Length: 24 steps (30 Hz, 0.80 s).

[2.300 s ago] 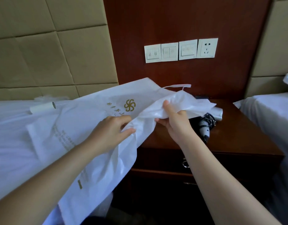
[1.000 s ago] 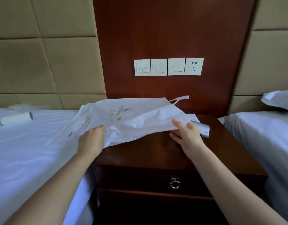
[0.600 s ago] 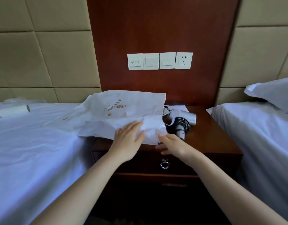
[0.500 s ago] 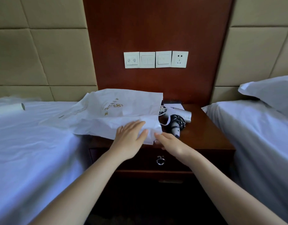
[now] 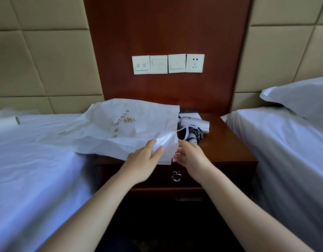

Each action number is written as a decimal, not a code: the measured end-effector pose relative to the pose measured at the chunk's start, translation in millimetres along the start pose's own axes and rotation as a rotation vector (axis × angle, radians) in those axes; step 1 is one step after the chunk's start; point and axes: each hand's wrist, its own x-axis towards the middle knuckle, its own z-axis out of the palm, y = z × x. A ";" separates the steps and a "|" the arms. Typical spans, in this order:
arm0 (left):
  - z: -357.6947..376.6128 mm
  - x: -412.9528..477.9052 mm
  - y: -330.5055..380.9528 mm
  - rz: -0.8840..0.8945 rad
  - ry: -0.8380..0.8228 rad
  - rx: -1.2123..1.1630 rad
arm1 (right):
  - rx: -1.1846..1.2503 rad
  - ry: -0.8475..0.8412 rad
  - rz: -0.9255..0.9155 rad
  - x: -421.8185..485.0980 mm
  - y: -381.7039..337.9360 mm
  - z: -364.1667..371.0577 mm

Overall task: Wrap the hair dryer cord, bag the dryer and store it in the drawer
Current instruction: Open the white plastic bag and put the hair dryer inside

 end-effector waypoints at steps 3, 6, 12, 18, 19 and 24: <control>10.7 -4.6 -7.1 -0.012 -0.052 -0.012 | 0.041 0.046 0.120 -0.6 5.6 0.5; 17.3 -4.2 -16.8 -0.023 -0.074 -0.066 | -0.005 0.038 0.127 -0.6 12.3 -1.5; 17.6 2.1 -24.3 -0.011 -0.056 -0.147 | -0.031 -0.037 -0.057 0.4 21.4 -2.1; 1.9 5.0 -15.0 0.079 0.188 -0.108 | -0.142 -0.233 -0.510 -14.0 12.4 5.5; -1.9 6.7 -14.5 0.063 0.161 -0.175 | -0.140 -0.295 -0.521 -19.3 8.0 7.9; -22.6 16.2 -8.5 -0.029 0.015 -0.491 | -0.129 -0.466 -0.520 -31.8 -4.9 24.7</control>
